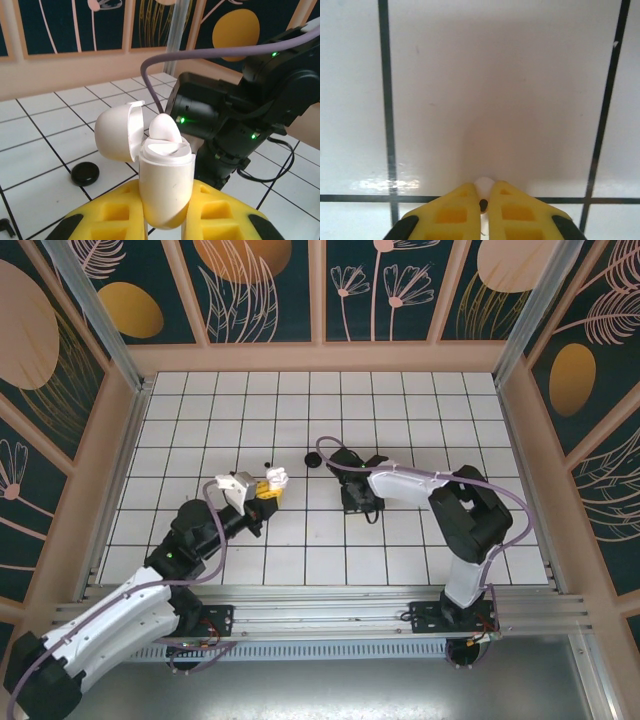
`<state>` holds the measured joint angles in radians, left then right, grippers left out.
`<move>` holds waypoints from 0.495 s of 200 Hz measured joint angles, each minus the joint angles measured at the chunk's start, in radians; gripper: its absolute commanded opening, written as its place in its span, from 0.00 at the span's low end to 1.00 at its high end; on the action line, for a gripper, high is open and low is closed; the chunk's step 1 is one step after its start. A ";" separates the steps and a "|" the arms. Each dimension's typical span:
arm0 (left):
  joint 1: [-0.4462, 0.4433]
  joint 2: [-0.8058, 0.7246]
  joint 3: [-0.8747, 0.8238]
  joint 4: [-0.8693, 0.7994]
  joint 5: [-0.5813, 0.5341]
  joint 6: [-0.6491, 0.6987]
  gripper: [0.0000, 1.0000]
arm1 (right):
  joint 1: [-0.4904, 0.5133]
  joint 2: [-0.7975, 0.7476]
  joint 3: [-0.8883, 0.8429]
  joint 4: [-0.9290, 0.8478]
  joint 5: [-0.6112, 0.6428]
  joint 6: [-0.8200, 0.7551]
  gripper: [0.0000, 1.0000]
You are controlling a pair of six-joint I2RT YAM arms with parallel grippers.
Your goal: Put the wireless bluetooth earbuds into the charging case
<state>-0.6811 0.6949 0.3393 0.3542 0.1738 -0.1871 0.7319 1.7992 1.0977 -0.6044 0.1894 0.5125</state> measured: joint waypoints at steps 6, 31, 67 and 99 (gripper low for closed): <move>0.000 0.019 -0.002 0.018 0.003 -0.002 0.01 | -0.007 -0.005 -0.007 0.006 -0.002 -0.013 0.17; 0.000 0.091 -0.003 0.095 0.006 -0.009 0.01 | -0.032 -0.020 -0.027 0.017 -0.019 -0.042 0.25; 0.000 0.172 -0.003 0.171 0.014 -0.009 0.01 | -0.046 -0.045 -0.026 0.010 -0.053 -0.055 0.29; 0.000 0.234 0.002 0.202 0.031 -0.007 0.01 | -0.053 -0.105 -0.001 -0.010 -0.097 -0.051 0.28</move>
<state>-0.6811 0.9287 0.3408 0.5564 0.2050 -0.1940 0.6792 1.6947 1.0966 -0.6144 0.0929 0.4614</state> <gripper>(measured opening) 0.148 0.297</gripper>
